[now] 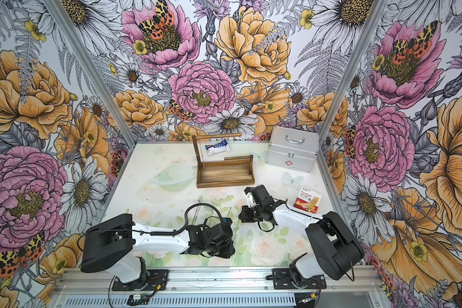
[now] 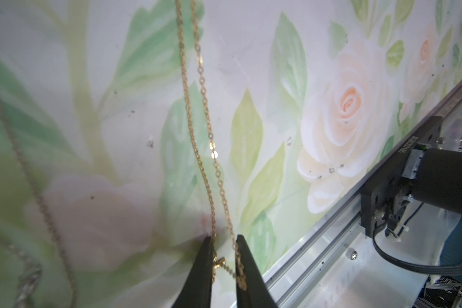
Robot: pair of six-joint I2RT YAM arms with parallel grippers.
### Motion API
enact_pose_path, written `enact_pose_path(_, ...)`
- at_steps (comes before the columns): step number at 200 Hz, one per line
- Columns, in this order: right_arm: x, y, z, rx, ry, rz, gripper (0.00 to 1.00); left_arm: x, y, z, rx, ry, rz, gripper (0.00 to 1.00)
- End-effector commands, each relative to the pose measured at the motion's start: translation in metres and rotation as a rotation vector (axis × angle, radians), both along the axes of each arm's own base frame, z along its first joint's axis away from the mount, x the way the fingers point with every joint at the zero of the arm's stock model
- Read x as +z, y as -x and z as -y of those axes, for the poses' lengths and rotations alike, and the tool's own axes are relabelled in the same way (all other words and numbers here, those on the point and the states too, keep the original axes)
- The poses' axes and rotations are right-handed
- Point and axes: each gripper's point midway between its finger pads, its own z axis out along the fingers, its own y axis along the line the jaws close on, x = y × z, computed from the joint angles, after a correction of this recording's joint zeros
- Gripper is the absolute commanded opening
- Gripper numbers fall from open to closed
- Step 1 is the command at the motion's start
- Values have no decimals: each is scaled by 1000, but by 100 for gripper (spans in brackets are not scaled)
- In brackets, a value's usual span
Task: Take the necklace off the jewelry display stand
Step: Place the necklace at the center of the board.
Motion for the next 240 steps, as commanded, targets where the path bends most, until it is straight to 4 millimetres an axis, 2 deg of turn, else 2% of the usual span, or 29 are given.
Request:
enact_pose_path(1, -2, -5, -4, 14, -3, 31, 0, -7, -2, -20, 5, -89, 38, 20)
enact_pose_path(19, -3, -5, -4, 13, -1, 28, 0, -3, -3, -20, 7, -84, 53, 24)
enact_pose_path(49, -4, -6, -4, 9, 2, 31, 0, 6, -3, -17, -3, -62, 81, 38)
enact_pose_path(90, -5, -7, -3, 6, 9, 33, 0, 16, -5, -15, -1, -38, 112, 39)
enact_pose_path(123, -4, -10, -3, 0, 13, 40, 0, 25, -2, -8, -37, -18, 134, 35)
enact_pose_path(156, -4, -15, -5, -2, 17, 40, 0, 25, -2, 2, -59, -17, 134, 19)
enact_pose_path(240, -11, -20, -7, 3, 35, 31, 0, 4, -7, 1, -48, -66, 94, 11)
